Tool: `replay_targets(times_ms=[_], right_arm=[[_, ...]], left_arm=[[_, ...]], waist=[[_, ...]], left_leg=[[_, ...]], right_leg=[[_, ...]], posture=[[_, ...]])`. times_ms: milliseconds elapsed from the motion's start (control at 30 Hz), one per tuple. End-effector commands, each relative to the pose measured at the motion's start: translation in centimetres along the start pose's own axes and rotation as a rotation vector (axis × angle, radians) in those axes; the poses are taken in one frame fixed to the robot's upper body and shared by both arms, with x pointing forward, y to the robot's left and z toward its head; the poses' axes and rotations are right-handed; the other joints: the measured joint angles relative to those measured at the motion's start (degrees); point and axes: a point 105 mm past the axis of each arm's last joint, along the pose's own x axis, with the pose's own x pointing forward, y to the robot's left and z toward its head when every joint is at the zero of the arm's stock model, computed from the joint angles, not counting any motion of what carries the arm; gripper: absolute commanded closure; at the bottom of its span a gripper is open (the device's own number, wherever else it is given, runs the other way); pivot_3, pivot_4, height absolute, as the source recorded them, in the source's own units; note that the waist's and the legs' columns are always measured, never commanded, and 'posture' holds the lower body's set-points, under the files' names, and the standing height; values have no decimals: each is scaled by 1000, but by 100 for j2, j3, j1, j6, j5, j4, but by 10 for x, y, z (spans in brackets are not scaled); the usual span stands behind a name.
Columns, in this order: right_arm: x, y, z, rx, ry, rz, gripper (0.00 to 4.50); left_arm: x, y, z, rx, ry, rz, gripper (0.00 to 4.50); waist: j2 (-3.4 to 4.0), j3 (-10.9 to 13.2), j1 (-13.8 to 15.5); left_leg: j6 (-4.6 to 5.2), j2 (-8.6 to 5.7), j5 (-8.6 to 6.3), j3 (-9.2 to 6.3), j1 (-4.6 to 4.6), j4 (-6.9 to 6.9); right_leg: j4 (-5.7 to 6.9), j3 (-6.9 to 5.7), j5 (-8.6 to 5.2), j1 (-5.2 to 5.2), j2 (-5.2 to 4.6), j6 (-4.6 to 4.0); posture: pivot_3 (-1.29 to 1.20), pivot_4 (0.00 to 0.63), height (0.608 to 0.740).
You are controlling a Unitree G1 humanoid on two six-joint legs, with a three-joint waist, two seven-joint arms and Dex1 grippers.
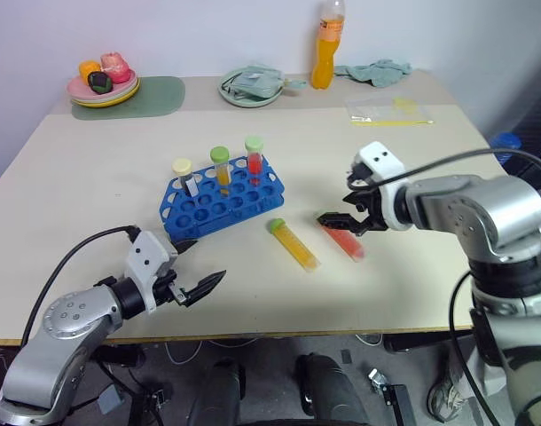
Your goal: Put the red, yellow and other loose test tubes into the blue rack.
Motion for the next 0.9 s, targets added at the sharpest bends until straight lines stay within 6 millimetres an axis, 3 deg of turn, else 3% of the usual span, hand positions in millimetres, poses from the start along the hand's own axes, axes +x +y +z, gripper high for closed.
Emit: replay_targets(times_ms=[33,200,667,767,900], right_arm=[[4,-15,4,41,68,-93,121],[11,-15,7,46,163,-81,121],[35,-7,-10,102,329,-96,121],[38,-7,-14,106,340,-107,941],[38,-8,-17,106,348,-117,2911]], left_arm=[[4,-3,6,29,-38,-2,3],[5,-9,5,19,-48,-7,3],[5,-23,3,9,-55,-2,3],[6,-25,3,6,-59,-5,0],[7,-24,4,4,-65,-4,0]], waist=[[-1,0,4],[3,2,-47],[4,2,-150],[4,3,-170],[4,3,-173]], left_leg=[[0,-1,0,0,-1,1],[2,-1,-1,3,-2,-3],[4,2,-2,3,-5,-5],[4,3,-2,2,-5,-6],[4,3,-2,2,-5,-6]], right_leg=[[-1,0,0,0,-1,0],[-1,0,0,-6,-2,1],[2,1,0,-12,2,1],[2,1,0,-12,4,1],[2,1,0,-12,4,1]], posture=[[0,150,740],[0,150,740],[0,150,740],[0,150,740],[0,150,740]])
